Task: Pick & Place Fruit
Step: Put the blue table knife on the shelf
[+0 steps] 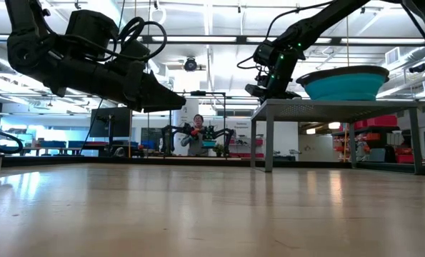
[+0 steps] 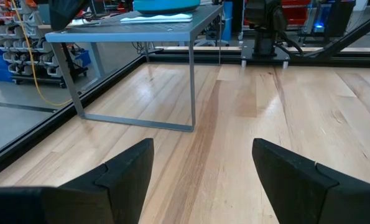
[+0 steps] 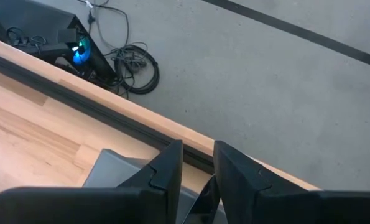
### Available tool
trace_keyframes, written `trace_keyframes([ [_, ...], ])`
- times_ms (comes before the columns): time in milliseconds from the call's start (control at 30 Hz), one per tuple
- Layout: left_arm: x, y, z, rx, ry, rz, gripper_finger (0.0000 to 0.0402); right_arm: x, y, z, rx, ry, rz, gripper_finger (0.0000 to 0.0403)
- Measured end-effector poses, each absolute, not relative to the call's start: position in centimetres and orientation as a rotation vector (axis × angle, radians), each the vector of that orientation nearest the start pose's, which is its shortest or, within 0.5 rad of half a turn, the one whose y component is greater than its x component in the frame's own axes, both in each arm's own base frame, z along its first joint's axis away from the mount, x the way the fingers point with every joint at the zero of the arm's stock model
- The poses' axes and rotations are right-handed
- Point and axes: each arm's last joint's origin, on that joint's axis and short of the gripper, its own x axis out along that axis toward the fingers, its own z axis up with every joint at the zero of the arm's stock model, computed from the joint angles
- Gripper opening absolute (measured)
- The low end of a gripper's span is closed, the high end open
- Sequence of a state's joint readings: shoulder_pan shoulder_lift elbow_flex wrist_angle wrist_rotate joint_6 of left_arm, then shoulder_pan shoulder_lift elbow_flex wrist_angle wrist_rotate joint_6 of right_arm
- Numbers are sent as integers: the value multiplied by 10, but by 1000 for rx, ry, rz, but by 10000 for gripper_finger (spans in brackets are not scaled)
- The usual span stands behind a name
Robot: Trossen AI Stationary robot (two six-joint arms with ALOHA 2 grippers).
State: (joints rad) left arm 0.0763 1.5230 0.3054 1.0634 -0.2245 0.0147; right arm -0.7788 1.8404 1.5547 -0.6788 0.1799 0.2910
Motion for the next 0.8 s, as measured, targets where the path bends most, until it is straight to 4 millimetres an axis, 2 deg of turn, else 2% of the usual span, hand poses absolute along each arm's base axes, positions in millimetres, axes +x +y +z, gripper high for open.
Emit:
trace_keyframes([
  [800,242,25,143,26,157,299,279,276,-279,272,530,851,-1012,99],
])
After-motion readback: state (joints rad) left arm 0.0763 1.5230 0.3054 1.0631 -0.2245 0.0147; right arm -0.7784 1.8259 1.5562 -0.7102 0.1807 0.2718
